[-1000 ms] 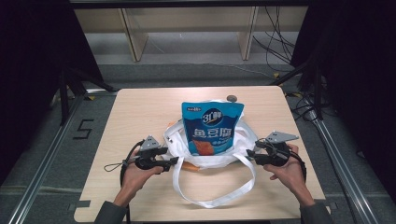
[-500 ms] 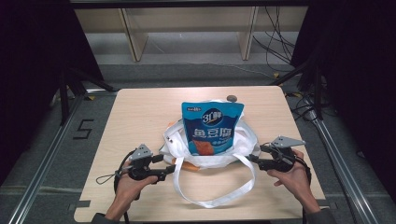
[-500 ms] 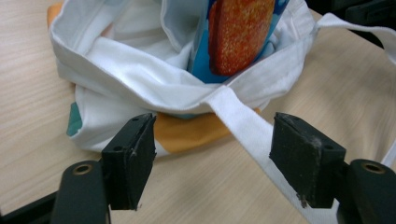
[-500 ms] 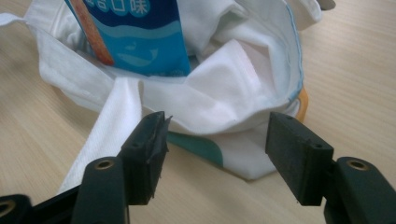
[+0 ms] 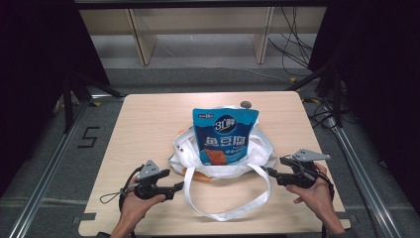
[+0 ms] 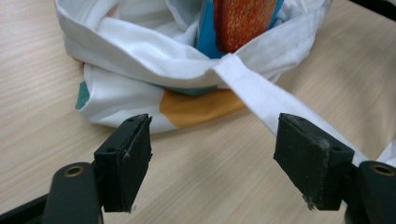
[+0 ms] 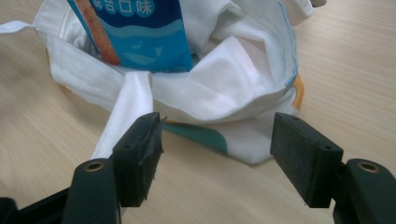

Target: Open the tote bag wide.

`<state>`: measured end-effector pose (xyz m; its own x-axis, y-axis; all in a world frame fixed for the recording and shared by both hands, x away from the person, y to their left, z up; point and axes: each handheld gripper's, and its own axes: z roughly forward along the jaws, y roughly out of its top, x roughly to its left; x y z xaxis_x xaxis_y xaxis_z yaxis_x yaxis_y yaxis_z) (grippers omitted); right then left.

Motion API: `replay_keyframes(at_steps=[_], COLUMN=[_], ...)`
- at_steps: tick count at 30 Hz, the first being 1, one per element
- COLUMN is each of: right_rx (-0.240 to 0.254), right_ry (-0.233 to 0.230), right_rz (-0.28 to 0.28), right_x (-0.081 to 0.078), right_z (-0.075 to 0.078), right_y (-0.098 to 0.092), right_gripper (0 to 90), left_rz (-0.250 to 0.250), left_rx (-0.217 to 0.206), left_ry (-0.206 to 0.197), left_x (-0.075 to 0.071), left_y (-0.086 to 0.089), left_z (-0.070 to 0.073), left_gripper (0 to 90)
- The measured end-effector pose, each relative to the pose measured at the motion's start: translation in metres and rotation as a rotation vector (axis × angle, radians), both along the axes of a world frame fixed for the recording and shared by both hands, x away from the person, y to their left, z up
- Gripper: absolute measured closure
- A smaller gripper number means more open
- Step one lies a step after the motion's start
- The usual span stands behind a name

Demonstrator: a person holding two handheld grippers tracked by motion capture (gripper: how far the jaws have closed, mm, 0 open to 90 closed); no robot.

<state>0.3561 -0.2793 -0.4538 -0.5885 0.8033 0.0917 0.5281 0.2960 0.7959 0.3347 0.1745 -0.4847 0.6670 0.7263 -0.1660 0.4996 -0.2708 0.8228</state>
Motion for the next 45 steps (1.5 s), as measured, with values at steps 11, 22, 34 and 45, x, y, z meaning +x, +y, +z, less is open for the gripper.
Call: replay_keyframes(at_steps=[11,22,34,45], right_rx=[0.029,-0.004,-0.018,-0.073], right_ry=[0.010,0.006,0.037,0.046], right_rz=[-0.031,-0.008,0.020,0.075], right_x=[-0.028,-0.042,-0.064,-0.079], right_z=[-0.012,-0.024,-0.030,-0.036], right_y=[-0.016,-0.023,-0.019,-0.015], right_gripper=[34.5,32.3,27.8,25.5], left_rz=[-0.004,-0.021,-0.051,-0.098], left_rx=[0.015,0.032,0.065,0.126], left_ry=[-0.008,-0.008,-0.005,-0.001], left_x=[-0.017,-0.028,-0.045,-0.055], left_y=[-0.003,-0.003,-0.012,-0.018], left_z=[-0.005,-0.008,-0.014,-0.018], left_gripper=[24.0,23.7,21.5,20.3])
